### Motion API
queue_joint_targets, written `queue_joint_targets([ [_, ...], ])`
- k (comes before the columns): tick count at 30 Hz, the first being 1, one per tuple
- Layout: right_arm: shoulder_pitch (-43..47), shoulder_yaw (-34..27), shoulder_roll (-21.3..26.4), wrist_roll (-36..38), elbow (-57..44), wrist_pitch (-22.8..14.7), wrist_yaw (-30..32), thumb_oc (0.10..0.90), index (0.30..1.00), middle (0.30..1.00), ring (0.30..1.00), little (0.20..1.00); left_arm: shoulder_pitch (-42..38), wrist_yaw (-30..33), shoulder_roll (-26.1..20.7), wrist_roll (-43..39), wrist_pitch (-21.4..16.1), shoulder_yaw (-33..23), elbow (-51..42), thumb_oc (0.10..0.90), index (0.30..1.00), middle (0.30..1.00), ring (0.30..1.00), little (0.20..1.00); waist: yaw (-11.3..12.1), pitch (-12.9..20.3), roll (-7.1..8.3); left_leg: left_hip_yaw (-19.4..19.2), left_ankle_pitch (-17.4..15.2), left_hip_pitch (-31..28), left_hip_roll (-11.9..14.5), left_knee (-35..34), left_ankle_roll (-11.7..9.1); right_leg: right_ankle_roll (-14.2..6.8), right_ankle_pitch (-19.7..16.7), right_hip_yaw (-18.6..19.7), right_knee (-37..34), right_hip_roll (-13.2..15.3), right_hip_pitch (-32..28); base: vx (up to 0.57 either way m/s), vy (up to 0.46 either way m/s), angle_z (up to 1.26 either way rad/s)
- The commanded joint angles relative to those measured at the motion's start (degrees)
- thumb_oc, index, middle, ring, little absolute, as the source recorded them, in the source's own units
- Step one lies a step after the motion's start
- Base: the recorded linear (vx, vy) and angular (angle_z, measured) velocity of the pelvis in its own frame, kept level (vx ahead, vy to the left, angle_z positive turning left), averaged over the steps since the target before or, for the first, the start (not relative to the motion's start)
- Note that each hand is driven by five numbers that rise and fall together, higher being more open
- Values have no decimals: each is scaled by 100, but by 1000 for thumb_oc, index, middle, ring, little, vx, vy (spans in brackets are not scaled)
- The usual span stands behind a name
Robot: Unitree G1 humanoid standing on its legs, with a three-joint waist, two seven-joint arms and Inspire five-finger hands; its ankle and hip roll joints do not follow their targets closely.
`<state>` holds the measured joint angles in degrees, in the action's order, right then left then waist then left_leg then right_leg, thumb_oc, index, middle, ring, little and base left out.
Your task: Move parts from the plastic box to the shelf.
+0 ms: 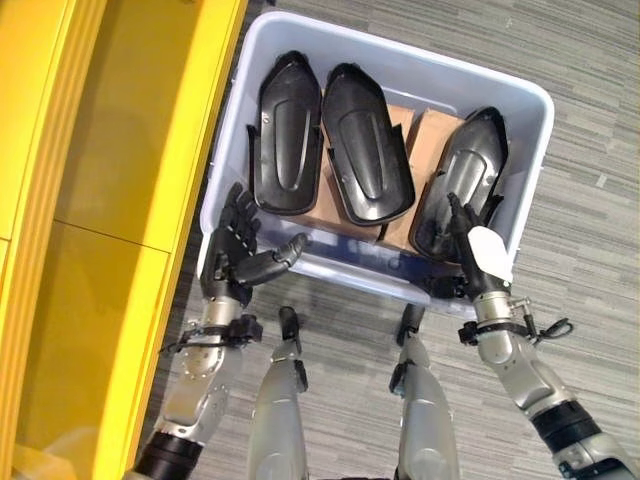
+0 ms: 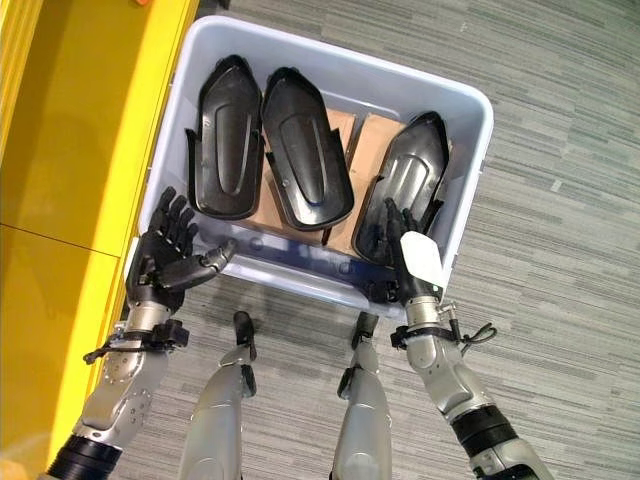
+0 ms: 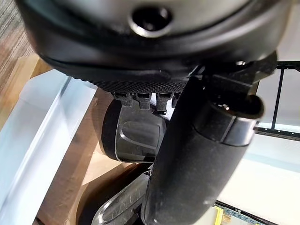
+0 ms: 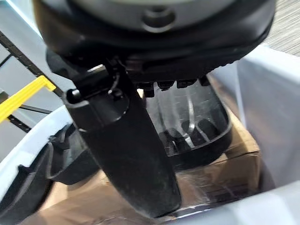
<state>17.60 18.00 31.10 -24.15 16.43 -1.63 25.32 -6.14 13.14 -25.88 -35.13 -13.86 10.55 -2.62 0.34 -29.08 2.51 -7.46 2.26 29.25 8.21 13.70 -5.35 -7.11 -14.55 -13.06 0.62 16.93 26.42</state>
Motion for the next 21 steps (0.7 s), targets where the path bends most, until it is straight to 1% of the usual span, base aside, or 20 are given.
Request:
queue_joint_targets([
  [1,457,121,16,-426,169,106,586,900,1000,1000,1000,1000,-48,-78,-89,286,-663,-153,-644,900,1000,1000,1000,1000,135,356,-197,130,-170,188,-24,27,87,-346,639,-33,566,318,-308,0,0,0],
  [4,560,225,-58,-436,358,128,551,900,1000,1000,1000,1000,-57,-107,-83,254,-660,-126,-630,900,1000,1000,1000,1000,154,348,-214,139,-166,202,-25,25,87,-344,638,-38,570,314,-294,0,0,0],
  [8,847,611,-299,-419,798,168,464,900,1000,1000,1000,1000,-101,-118,-84,222,-676,-46,-599,900,1000,1000,1000,1000,211,307,-245,150,-155,262,-19,58,88,-340,636,-56,578,306,-258,0,0,0],
  [12,1307,1081,-741,-265,1488,193,391,900,1000,1000,1000,1000,-174,-118,-76,170,-681,67,-603,900,1000,1000,1000,1000,301,244,-328,161,-142,364,-33,102,97,-334,635,-72,589,308,-205,0,0,0],
  [14,1406,1175,-832,-250,1647,211,402,900,1000,1000,1000,1000,-182,-121,-80,149,-681,102,-613,900,1000,1000,1000,1000,322,228,-348,174,-140,384,-37,112,99,-330,639,-80,596,311,-193,0,0,0],
  [15,1531,1289,-1003,-151,1948,224,409,900,1000,1000,1000,1000,-189,-122,-106,125,-691,165,-630,900,1000,1000,1000,1000,367,205,-384,178,-131,412,-48,123,102,-326,642,-94,607,314,-167,-5,7,4],
  [17,1696,1402,-1200,-66,2365,255,425,900,1000,1000,1000,1000,-221,-130,-130,104,-679,240,-644,900,1000,1000,1000,1000,409,184,-428,178,-120,443,-64,121,107,-322,642,-111,612,315,-154,-5,14,5],
  [18,1830,1494,-1382,31,2752,273,430,900,1000,1000,1000,1000,-258,-146,-165,76,-663,322,-665,900,1000,1000,1000,1000,458,149,-468,196,-138,468,-67,151,112,-318,653,-119,633,319,-144,77,14,2],
  [19,1871,1559,-1538,148,3085,274,402,900,1000,1000,1000,1000,-267,-152,-170,50,-663,378,-659,900,1000,1000,1000,1000,506,149,-511,249,-292,428,-45,177,66,-364,770,-91,664,296,-186,76,8,1],
  [20,1893,1591,-1585,184,3216,264,401,900,1000,1000,1000,1000,-280,-148,-182,53,-661,403,-654,900,1000,1000,1000,1000,516,134,-515,250,-294,428,-49,184,66,-363,771,-94,672,292,-187,80,13,1],
  [21,1872,1572,-1767,445,3679,252,388,551,511,511,511,511,-321,-146,-189,38,-644,484,-624,900,1000,1000,1000,1000,546,120,-534,246,-292,422,-58,180,73,-360,767,-114,671,296,-207,0,0,0],
])
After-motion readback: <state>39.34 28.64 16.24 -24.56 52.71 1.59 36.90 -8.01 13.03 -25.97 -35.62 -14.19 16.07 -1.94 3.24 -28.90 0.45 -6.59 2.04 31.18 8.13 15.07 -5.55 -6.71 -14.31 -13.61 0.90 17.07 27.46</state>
